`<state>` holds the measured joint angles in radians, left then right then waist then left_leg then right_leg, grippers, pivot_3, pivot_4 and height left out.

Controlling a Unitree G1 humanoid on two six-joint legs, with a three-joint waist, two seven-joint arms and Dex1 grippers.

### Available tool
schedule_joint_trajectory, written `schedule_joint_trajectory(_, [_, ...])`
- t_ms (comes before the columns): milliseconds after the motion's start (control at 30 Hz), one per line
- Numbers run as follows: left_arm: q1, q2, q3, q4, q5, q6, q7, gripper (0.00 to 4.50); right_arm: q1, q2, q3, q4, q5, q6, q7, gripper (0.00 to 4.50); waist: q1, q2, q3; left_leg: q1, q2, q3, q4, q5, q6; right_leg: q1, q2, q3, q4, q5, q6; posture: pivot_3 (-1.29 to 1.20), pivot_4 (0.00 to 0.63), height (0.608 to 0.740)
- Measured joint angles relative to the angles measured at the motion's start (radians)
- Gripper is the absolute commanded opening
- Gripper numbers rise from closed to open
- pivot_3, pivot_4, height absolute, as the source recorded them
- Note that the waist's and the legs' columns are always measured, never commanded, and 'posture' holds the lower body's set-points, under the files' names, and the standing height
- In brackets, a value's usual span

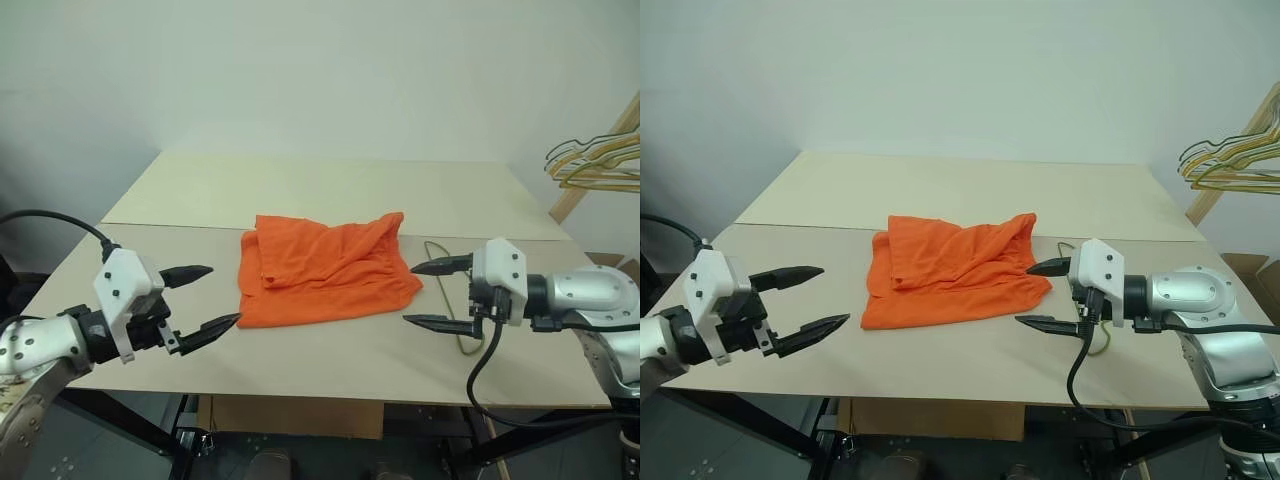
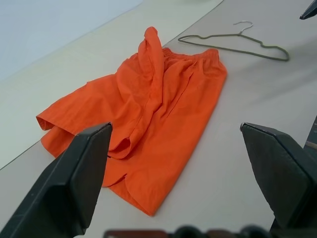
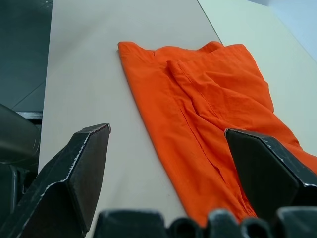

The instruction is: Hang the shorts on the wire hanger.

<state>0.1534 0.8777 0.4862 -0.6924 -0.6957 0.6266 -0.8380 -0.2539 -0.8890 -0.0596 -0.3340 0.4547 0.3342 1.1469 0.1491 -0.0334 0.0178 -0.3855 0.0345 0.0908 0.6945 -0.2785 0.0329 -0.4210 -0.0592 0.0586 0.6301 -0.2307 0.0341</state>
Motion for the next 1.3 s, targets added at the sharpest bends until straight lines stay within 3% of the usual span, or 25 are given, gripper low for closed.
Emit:
schedule_joint_trajectory(533, [-0.038, -0.010, -0.019, 0.001, -0.031, -0.006, 0.019, 4.50, -0.001, 0.000, 0.015, -0.005, -0.045, -0.010, -0.030, 4.30, 0.000, 0.000, 0.000, 0.000, 0.000, 0.001, 0.000, 0.000, 0.000, 0.000, 0.000, 0.000, 0.000, 0.000, 0.000, 0.21, 0.000, 0.740])
schedule_joint_trajectory(1033, [-0.077, -0.014, -0.077, -0.006, -0.040, 0.003, 0.071, 4.50, -0.224, 0.043, 0.430, 0.330, -0.729, -0.467, -0.168, 4.30, -0.041, 0.000, 0.000, -0.001, 0.000, 0.005, 0.000, 0.000, -0.001, -0.001, 0.000, -0.001, 0.001, 0.000, -0.001, 0.18, 0.000, 0.740])
schedule_joint_trajectory(1300, [-0.070, -0.015, -0.083, -0.018, -0.037, 0.001, 0.073, 4.50, -0.343, 0.100, 0.527, 0.622, -0.972, -0.606, -0.314, 4.30, -0.055, 0.000, 0.000, 0.000, 0.000, 0.005, 0.000, 0.001, -0.001, -0.001, 0.001, -0.001, 0.001, 0.000, -0.001, 0.19, 0.000, 0.740])
